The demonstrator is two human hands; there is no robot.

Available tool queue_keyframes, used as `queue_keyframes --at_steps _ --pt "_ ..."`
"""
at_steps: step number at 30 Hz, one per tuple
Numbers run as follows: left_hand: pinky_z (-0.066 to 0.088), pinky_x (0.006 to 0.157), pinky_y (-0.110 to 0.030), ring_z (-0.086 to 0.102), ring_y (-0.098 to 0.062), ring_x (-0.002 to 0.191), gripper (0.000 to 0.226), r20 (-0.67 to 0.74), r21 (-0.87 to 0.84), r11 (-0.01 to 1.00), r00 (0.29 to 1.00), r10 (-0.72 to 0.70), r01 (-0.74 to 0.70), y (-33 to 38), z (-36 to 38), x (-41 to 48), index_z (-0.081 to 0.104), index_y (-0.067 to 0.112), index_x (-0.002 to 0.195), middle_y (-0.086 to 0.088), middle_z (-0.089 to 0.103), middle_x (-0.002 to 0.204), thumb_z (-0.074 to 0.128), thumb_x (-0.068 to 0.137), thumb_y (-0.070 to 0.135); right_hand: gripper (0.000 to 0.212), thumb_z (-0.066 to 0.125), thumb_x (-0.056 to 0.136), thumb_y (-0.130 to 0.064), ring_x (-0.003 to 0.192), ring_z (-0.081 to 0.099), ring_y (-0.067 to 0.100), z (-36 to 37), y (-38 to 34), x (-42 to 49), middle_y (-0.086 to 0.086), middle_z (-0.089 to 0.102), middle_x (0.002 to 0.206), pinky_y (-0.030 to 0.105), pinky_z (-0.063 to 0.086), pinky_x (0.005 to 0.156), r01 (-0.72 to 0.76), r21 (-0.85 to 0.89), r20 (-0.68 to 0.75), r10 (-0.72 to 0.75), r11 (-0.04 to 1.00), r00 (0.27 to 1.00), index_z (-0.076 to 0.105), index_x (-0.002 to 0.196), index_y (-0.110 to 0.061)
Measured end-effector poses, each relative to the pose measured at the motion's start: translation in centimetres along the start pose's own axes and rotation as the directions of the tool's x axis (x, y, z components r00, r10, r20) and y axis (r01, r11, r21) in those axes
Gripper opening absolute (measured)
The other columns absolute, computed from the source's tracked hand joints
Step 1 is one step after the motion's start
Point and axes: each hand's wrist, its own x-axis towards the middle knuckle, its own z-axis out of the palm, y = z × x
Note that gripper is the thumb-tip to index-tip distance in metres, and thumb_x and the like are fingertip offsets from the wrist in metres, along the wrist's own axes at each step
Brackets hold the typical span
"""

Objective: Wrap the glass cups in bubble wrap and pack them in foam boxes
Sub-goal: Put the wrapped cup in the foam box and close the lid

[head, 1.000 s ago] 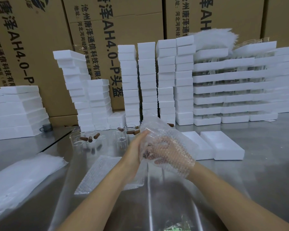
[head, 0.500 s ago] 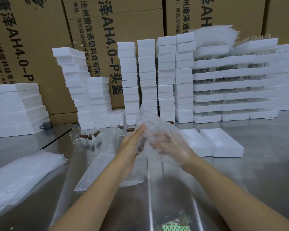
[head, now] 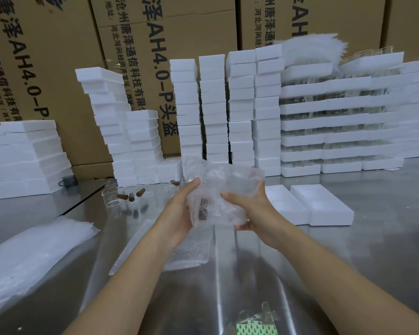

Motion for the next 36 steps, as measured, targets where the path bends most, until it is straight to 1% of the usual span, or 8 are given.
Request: queue_keyframes --at_steps 5,8,12,19,24,28,33,36 --pt "0.061 0.087 -0.036 0.079 -0.025 0.106 0.072 -0.141 0.102 0.994 0.990 -0.012 0.026 -0.3 0.9 0.1 0.070 0.018 0.139 -0.008 0.079 0.122 0.089 0.078 0.051 0.032 0.068 0.093 0.001 0.061 0.062 0.009 -1.3 -0.5 0.8 0.001 0.075 0.103 0.022 0.053 0.053 -0.004 0.251 -0.087 0.027 0.968 0.996 0.079 0.113 -0.022" --pt "0.061 0.096 -0.045 0.074 -0.027 0.117 0.075 -0.204 0.136 0.990 0.979 -0.020 0.048 -0.7 1.0 0.1 0.071 0.023 0.136 -0.010 0.072 0.136 0.094 0.070 0.052 0.023 0.057 0.095 0.012 0.068 0.070 0.013 -1.4 -0.6 0.9 0.002 0.078 0.088 0.025 0.062 0.067 0.033 0.399 -0.133 0.022 0.916 0.991 0.074 0.102 0.000" --pt "0.057 0.077 -0.042 0.069 -0.029 0.102 0.085 -0.208 0.078 0.993 0.976 -0.066 0.084 -0.9 1.9 0.1 0.069 0.019 0.135 -0.014 0.072 0.129 0.094 0.060 0.050 0.014 0.058 0.090 0.013 0.085 0.070 0.025 -1.3 -0.8 1.0 0.013 0.073 0.086 0.031 0.064 0.077 0.094 0.445 -0.153 -0.028 0.891 0.988 0.071 0.089 0.007" --pt "0.060 0.065 -0.036 0.071 -0.023 0.084 0.079 -0.180 -0.023 0.998 0.982 -0.062 0.059 -1.1 2.0 0.3 0.068 0.014 0.135 -0.010 0.075 0.107 0.085 0.066 0.048 0.051 0.069 0.096 -0.050 0.116 0.073 0.017 -1.4 -0.8 0.9 0.006 0.078 0.120 0.031 0.053 0.103 0.128 0.276 -0.018 -0.128 0.953 0.992 0.074 0.124 -0.008" --pt "0.057 0.069 -0.037 0.068 -0.020 0.079 0.073 -0.142 -0.019 0.997 0.987 -0.079 0.077 -1.2 1.8 0.4 0.067 0.013 0.137 -0.009 0.073 0.101 0.082 0.074 0.048 0.008 0.085 0.087 -0.025 0.100 0.068 -0.004 -1.1 0.2 0.9 -0.015 0.077 0.104 0.015 0.047 0.085 0.310 -0.321 -0.100 -0.358 0.895 0.929 0.082 0.089 -0.017" --pt "0.056 0.068 -0.035 0.069 -0.021 0.085 0.067 -0.122 0.002 0.997 0.990 -0.077 0.077 -1.3 2.0 0.2 0.067 0.016 0.138 -0.010 0.075 0.110 0.082 0.079 0.043 0.030 0.089 0.081 -0.030 0.100 0.059 0.000 -0.9 0.6 0.8 -0.011 0.067 0.110 0.015 0.044 0.083 0.310 -0.538 -0.144 -0.447 0.784 0.883 0.066 0.100 -0.026" --pt "0.058 0.070 -0.036 0.073 -0.027 0.097 0.055 -0.050 0.071 0.997 0.999 0.020 -0.017 -1.2 2.2 0.1 0.068 0.029 0.134 -0.014 0.075 0.131 0.082 0.082 0.040 0.048 0.088 0.083 -0.036 0.062 0.066 0.014 -1.2 0.3 0.4 -0.002 0.066 0.113 0.033 0.052 0.054 0.102 -0.316 -0.189 -0.167 0.943 0.968 0.051 0.112 -0.029" --pt "0.060 0.077 -0.040 0.075 -0.034 0.112 0.042 0.001 0.120 0.991 0.998 0.064 -0.064 -1.6 2.2 0.2 0.062 0.045 0.137 -0.009 0.073 0.136 0.071 0.097 0.036 0.033 0.081 0.088 -0.015 0.058 0.064 0.015 -1.0 0.3 0.5 0.009 0.064 0.107 0.030 0.054 0.052 0.209 -0.329 -0.161 -0.273 0.921 0.948 0.053 0.105 -0.019"
